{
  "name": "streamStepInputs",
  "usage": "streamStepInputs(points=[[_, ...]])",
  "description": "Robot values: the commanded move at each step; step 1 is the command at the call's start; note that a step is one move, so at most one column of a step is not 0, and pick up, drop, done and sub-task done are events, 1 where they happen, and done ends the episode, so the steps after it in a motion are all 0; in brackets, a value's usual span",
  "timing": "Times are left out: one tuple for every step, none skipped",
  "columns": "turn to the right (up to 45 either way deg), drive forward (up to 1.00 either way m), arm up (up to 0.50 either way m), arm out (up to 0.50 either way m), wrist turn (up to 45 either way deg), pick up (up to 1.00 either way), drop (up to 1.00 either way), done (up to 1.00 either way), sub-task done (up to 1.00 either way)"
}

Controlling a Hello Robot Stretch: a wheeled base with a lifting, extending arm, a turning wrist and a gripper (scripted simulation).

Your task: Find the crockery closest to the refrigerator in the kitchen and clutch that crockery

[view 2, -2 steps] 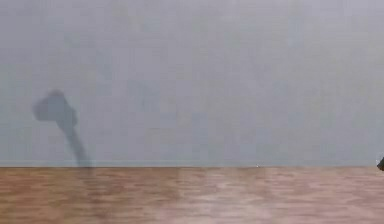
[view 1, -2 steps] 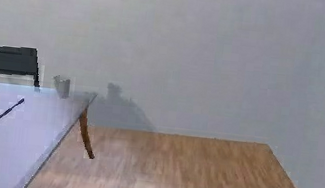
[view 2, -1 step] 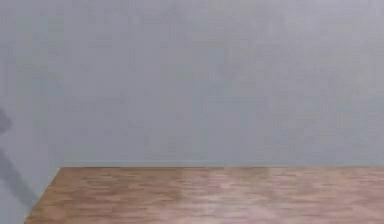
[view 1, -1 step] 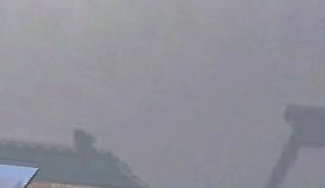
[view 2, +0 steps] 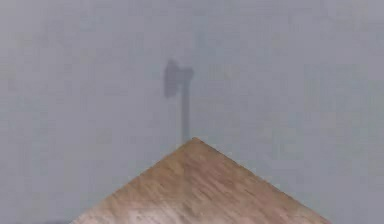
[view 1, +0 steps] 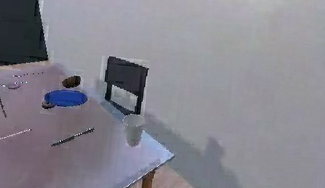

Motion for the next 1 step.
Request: streamStepInputs(points=[[-45.0,0.0,0.0,0.0,0.0,0.0,0.0,0.0,0.0]])
